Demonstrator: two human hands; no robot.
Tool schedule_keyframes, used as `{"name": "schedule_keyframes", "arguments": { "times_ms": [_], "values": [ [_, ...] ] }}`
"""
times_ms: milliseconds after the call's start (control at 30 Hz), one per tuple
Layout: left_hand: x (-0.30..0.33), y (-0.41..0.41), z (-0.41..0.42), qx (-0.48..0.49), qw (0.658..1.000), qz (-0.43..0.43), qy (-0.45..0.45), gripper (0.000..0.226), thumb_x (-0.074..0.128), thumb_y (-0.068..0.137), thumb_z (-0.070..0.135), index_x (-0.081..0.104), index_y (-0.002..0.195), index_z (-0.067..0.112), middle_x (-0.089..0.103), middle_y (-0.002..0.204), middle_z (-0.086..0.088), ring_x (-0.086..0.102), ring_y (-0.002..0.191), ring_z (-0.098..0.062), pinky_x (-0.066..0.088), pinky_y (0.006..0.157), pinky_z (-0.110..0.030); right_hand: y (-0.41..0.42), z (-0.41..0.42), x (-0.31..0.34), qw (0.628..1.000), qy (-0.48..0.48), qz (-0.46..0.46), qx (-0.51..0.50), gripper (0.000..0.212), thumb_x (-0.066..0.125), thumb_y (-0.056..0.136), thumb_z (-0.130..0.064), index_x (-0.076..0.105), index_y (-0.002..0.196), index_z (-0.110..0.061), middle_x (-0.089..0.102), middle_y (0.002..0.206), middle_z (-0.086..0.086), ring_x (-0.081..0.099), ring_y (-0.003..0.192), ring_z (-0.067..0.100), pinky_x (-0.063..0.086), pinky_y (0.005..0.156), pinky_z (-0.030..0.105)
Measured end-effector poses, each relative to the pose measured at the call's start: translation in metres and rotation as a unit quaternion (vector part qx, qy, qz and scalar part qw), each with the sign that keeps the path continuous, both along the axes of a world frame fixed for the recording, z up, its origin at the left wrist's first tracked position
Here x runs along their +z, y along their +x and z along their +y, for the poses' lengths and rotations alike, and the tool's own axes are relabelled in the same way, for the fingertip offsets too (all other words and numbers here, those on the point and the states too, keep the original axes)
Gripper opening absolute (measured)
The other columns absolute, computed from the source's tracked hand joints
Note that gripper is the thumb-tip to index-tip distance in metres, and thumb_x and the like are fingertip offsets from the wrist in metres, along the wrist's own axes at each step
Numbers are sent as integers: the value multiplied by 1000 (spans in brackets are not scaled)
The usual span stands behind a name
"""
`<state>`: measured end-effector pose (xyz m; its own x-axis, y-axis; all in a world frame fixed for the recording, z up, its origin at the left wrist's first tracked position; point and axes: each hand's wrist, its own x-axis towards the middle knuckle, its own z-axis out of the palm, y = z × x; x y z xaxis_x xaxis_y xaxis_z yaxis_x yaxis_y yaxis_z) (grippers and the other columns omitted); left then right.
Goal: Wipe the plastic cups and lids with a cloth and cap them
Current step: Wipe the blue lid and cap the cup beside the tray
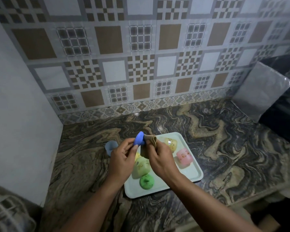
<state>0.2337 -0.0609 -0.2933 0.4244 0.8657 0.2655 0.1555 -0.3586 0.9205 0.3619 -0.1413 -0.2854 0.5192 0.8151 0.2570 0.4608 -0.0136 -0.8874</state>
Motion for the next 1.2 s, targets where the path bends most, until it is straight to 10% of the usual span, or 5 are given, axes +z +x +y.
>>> {"name": "schedule_keyframes", "arguments": {
  "times_ms": [500,967,1200],
  "values": [
    [-5,-26,16,-26,977,125,172,27,66,96,13,69,121,22,70,96,18,64,81,4,43,67,-4,-12,-5,12,993,-104,-44,18,36,42,107,-40,64,89,-18,71,73,1,68,69,25,57,66,48],
    [-16,11,10,-89,986,86,109,22,63,97,17,65,113,33,73,91,13,68,80,-2,56,68,-30,16,-8,-2,988,-146,48,-29,36,42,100,-39,64,87,-13,69,73,2,62,68,16,56,71,47],
    [-4,38,9,-105,977,140,126,21,58,99,20,64,114,32,59,70,19,53,59,-7,40,56,-22,45,-28,-10,988,-98,-117,-21,29,35,105,-43,57,95,-26,65,87,-6,62,79,23,52,72,49]
  ]
}}
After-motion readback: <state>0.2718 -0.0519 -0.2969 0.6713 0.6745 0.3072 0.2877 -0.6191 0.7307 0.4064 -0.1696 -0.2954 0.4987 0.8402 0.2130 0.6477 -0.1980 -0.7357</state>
